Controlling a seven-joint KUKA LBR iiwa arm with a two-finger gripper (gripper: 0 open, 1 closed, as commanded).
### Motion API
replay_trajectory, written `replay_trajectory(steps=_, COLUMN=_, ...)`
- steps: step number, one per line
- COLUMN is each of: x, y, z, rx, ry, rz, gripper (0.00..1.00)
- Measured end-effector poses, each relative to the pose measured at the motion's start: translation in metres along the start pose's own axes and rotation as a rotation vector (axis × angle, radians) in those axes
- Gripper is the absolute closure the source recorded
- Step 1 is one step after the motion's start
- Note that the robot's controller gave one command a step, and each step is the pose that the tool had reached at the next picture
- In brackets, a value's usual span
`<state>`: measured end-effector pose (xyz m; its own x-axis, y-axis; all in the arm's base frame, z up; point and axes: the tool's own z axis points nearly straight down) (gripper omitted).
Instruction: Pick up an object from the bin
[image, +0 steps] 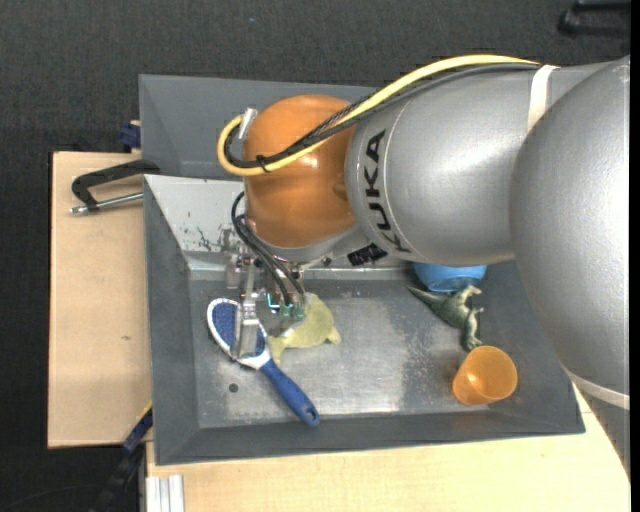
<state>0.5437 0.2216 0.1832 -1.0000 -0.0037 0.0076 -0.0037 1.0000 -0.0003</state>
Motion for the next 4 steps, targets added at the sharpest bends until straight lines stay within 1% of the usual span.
replay_trajectory(steps=1, x=-0.023, y=-0.022, z=0.102, rx=-0.001, ry=-0.006, rz=-0.151, gripper=0.0)
replay_trajectory(steps=2, x=-0.027, y=-0.019, z=0.094, rx=-0.007, ry=-0.019, rz=-0.151, gripper=1.0)
replay_trajectory(steps=3, x=-0.046, y=-0.043, z=0.093, rx=-0.007, ry=-0.03, rz=-0.922, gripper=1.0)
replay_trajectory(steps=4, x=-0.044, y=-0.042, z=-0.033, rx=0.007, ry=-0.022, rz=-1.2, gripper=1.0)
